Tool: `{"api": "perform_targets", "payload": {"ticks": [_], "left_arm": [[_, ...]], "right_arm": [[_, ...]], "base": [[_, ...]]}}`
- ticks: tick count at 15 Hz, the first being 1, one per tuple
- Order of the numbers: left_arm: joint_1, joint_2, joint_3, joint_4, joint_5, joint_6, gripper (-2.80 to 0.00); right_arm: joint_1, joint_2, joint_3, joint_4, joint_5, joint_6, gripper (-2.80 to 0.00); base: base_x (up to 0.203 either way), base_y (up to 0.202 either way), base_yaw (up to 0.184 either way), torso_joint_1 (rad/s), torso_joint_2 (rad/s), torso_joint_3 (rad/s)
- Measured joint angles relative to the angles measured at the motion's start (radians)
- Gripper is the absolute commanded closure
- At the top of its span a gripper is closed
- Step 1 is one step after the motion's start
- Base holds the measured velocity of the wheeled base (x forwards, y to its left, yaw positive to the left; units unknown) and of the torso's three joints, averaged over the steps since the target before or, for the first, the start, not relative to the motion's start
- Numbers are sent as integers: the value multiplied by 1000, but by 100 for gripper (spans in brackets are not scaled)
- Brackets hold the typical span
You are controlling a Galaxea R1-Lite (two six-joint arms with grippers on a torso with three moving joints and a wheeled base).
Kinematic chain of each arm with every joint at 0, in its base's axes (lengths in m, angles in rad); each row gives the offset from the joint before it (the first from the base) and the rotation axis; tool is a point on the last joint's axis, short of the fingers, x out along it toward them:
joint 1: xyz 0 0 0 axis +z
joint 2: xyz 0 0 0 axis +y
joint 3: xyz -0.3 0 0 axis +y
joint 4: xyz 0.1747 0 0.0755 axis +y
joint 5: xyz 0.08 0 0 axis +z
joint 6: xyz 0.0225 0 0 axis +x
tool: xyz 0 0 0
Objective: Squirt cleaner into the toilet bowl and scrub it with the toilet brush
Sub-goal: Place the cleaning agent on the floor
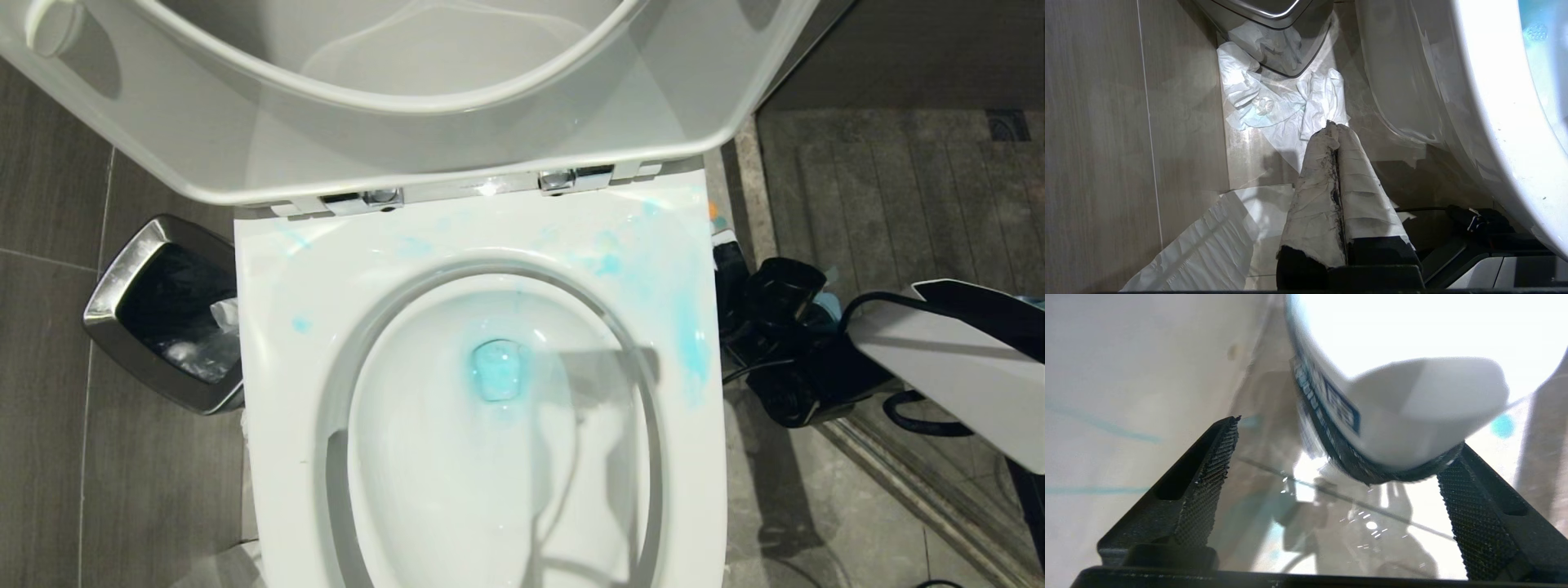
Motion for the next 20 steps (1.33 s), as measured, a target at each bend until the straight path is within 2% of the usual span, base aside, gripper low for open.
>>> {"api": "perform_targets", "payload": {"ticks": [5,13,17,20], "left_arm": [[0,0,0,0,0,0,0],[0,0,0,0,0,0,0],[0,0,0,0,0,0,0],[0,0,0,0,0,0,0]], "right_arm": [[3,-21,91,-39,93,31,-280],[5,-59,138,-38,86,31,-280],[3,-159,217,-23,19,41,-280],[4,-290,267,59,-66,54,-280]], "base": [[0,0,0,0,0,0],[0,0,0,0,0,0],[0,0,0,0,0,0],[0,0,0,0,0,0]]}}
